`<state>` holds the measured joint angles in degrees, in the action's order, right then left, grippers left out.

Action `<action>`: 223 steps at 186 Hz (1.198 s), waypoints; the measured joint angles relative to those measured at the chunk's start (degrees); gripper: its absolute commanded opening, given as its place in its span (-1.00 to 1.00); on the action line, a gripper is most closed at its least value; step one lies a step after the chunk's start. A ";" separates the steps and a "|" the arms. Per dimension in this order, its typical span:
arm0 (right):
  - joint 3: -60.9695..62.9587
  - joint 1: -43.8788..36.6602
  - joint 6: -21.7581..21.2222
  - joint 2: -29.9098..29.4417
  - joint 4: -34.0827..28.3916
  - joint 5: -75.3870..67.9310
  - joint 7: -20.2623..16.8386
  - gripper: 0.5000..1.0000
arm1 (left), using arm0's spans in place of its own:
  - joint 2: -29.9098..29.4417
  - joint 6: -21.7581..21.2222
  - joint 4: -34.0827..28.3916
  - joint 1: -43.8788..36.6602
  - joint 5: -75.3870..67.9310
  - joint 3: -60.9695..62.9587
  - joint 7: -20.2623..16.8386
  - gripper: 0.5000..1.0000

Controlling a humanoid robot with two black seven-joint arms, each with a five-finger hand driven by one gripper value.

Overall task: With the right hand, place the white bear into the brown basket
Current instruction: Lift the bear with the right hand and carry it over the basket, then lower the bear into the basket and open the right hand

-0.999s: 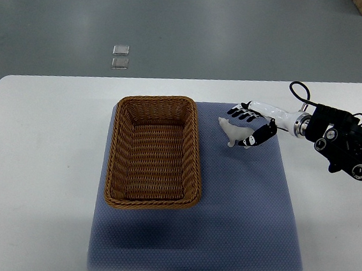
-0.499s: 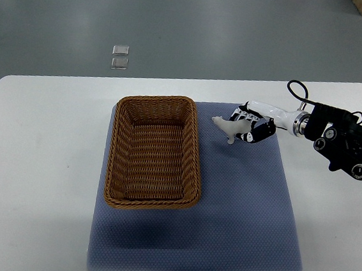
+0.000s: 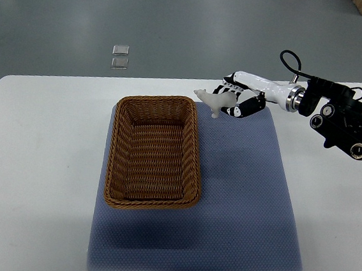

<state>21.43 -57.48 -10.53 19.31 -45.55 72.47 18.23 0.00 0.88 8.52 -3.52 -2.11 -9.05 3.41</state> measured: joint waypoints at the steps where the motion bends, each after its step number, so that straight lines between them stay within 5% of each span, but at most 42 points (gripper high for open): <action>1: 0.00 -0.09 0.04 -0.05 -0.04 0.00 0.01 -1.00 | 0.00 0.00 0.00 0.00 0.00 0.00 0.00 1.00; 96: -6.16 -1.91 3.95 -13.34 -0.01 1.86 -0.12 -1.00 | 0.00 0.00 0.00 0.00 0.00 0.00 0.02 1.00; 166: -10.22 -0.21 7.32 -15.46 0.11 1.89 -0.39 -1.00 | 0.00 0.00 0.00 0.00 0.00 0.00 0.02 1.00; 170: -10.19 -0.17 7.36 -15.46 0.12 1.89 -0.39 -0.60 | 0.00 0.00 0.00 0.00 0.00 0.00 0.02 1.00; 171: -10.17 -0.16 7.37 -15.46 0.12 1.89 -0.39 -0.32 | 0.00 0.00 0.00 0.00 0.00 0.00 0.02 1.00; 172: -10.16 -0.15 7.39 -15.46 0.12 1.89 -0.39 -0.32 | 0.00 0.00 0.00 0.00 0.00 0.00 0.02 1.00; 174: -10.11 -0.14 7.43 -15.46 0.12 1.89 -0.39 0.21 | 0.00 0.00 0.00 0.00 0.00 0.00 0.02 1.00; 180: -9.91 -0.11 7.69 -15.46 0.12 1.77 -0.39 0.64 | 0.00 0.00 0.00 0.00 0.00 0.00 0.02 1.00; 223: -9.16 -0.02 11.15 -14.90 0.15 -0.32 -0.35 0.69 | 0.00 0.00 0.00 0.00 0.00 0.00 0.02 1.00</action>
<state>12.27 -57.50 0.63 4.41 -45.40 72.15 17.88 0.00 0.88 8.53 -3.52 -2.11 -9.05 3.43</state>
